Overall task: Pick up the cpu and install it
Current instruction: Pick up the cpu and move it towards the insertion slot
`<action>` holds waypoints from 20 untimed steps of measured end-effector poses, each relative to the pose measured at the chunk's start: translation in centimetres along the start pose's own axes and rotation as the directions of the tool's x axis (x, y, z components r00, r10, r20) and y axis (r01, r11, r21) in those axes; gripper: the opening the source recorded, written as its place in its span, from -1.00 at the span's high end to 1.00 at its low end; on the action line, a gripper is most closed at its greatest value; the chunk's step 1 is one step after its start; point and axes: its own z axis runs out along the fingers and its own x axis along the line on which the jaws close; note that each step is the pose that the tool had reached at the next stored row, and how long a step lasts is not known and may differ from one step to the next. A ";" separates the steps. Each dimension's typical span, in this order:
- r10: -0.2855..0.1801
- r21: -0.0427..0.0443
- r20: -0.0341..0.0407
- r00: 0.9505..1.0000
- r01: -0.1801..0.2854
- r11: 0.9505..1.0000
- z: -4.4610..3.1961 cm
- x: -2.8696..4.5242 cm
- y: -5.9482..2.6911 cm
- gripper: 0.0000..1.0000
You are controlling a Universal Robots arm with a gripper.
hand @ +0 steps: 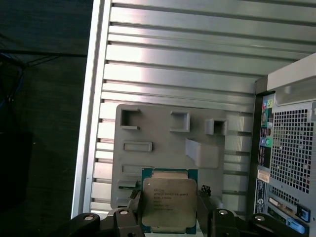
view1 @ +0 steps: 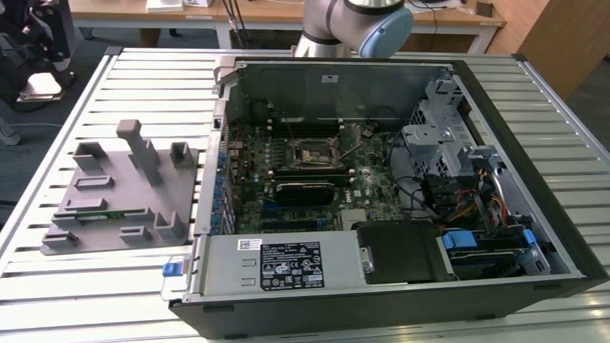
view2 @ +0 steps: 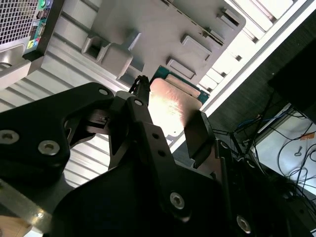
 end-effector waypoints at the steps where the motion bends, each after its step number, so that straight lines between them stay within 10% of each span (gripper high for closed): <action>1: 0.000 0.000 0.000 1.000 0.000 1.000 0.00 -0.09 0.00 -0.06; 20: 0.000 0.002 0.000 1.000 0.000 1.000 0.00 -1.23 -0.03 -0.06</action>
